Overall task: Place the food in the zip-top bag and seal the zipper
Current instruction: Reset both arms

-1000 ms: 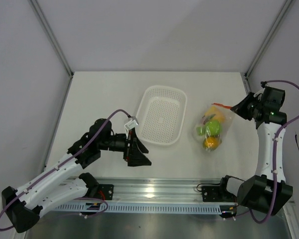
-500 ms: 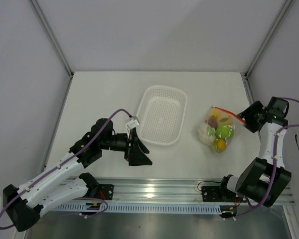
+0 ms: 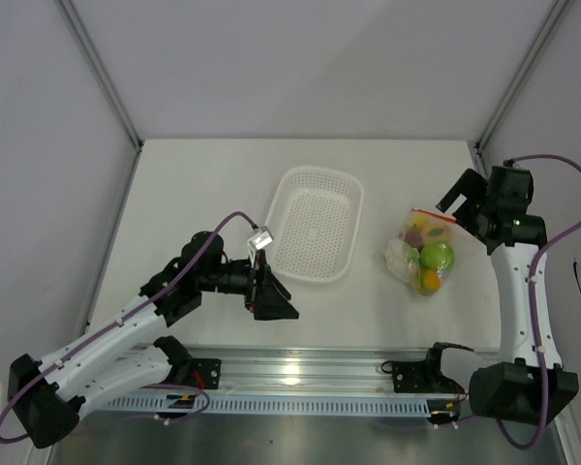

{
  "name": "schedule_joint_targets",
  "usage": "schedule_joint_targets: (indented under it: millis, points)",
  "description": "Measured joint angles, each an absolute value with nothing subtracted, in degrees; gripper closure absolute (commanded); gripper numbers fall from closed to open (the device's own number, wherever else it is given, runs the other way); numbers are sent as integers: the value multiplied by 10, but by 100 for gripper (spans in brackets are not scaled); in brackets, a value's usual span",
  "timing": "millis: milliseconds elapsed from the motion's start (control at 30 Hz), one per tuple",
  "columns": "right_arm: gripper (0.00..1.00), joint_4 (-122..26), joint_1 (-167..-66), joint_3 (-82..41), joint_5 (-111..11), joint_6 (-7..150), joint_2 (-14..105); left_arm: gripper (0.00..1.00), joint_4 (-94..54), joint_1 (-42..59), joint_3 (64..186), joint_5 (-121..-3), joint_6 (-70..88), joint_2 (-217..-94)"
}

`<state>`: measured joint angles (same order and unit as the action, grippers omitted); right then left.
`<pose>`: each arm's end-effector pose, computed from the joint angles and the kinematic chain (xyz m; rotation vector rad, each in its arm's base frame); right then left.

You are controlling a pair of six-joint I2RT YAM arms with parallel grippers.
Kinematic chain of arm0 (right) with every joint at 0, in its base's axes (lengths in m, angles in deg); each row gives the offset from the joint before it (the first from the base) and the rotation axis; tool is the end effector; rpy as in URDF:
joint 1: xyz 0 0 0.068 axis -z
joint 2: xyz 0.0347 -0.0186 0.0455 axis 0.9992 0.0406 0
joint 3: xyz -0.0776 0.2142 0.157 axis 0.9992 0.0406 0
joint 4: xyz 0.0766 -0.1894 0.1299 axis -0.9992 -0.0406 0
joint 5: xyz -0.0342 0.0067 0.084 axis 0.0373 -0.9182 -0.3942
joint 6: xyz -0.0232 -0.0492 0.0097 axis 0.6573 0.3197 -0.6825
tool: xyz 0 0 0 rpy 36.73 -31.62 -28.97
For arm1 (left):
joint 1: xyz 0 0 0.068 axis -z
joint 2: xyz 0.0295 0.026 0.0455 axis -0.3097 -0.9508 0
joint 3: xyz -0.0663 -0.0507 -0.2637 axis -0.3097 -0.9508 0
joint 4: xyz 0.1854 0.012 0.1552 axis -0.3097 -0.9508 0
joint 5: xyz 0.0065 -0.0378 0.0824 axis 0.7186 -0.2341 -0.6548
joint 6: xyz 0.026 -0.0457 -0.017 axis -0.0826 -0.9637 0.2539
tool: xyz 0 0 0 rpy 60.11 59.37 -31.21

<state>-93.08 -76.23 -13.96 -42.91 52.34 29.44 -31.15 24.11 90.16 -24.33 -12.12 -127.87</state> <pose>0.2073 -0.0413 0.3565 0.7348 2.1841 0.1491 0.1053 -0.1318 0.2961 0.7947 2.0130 -1.5838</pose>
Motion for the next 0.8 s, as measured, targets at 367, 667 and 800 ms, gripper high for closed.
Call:
schedule_joint_targets:
  millis: [367,667,800]
  points:
    - [0,-1019,-930,-152,-325,502,219,0,-286,241,886,-266,-158,-1275]
    - [1,-1054,-1008,-107,-301,444,170,1,-280,242,855,-297,-205,-1263]
    - [1,-1056,-1023,-66,-301,419,147,0,-275,242,844,-308,-225,-1262]
